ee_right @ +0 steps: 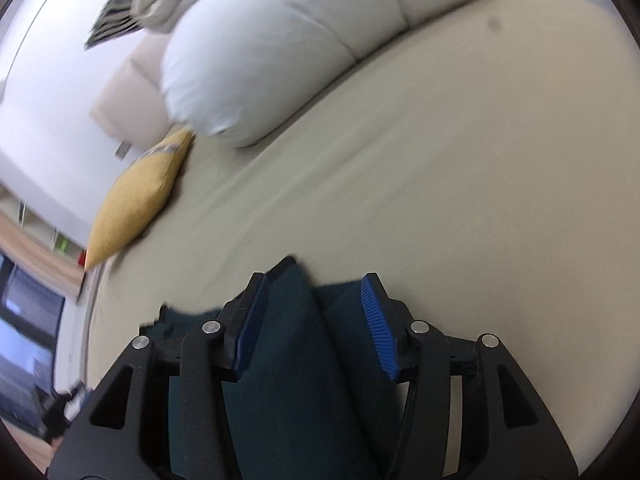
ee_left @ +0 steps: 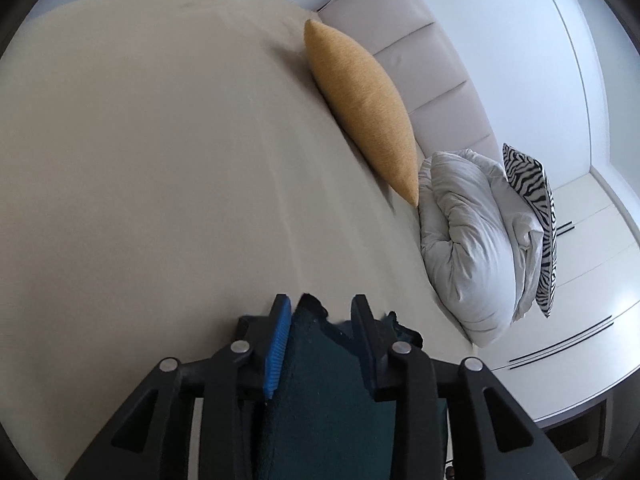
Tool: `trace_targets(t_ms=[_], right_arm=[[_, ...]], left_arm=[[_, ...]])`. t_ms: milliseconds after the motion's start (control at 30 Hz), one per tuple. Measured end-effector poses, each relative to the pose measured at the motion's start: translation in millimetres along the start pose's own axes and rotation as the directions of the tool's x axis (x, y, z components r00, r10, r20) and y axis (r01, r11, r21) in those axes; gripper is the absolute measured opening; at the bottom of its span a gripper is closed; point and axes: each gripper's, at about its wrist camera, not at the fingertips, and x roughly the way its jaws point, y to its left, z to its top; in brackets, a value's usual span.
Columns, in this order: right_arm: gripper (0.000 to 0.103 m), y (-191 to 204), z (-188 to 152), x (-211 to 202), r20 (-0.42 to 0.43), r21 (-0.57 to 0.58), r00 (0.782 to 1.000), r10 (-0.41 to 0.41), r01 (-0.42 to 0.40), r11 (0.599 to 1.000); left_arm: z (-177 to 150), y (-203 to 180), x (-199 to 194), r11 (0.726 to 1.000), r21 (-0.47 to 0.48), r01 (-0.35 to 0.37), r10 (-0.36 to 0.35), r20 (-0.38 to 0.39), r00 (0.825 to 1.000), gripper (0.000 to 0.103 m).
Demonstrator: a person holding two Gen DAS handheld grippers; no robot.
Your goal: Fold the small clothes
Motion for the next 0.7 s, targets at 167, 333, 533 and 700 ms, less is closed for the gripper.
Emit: trace_targets(t_ms=[167, 333, 533, 700], right_arm=[[0.047, 42, -25, -15, 0.037, -0.22, 0.996, -0.077, 0.083, 0.972], [0.047, 41, -63, -3, 0.017, -0.333, 0.985, -0.17, 0.166, 0.928], [0.051, 2, -72, -11, 0.045, -0.254, 0.973, -0.227, 0.231, 0.939], [0.052, -2, -73, -36, 0.056, -0.177, 0.985, -0.166, 0.173, 0.969]], left_arm=[[-50, -35, -12, 0.977, 0.198, -0.08, 0.077, 0.024, 0.997, 0.048], [-91, -37, 1, 0.931, 0.322, -0.172, 0.17, 0.034, 0.985, 0.053], [-91, -6, 6, 0.934, 0.303, -0.187, 0.194, 0.007, 0.981, 0.035], [-87, -15, -20, 0.932, 0.276, -0.233, 0.221, 0.076, 0.972, 0.049]])
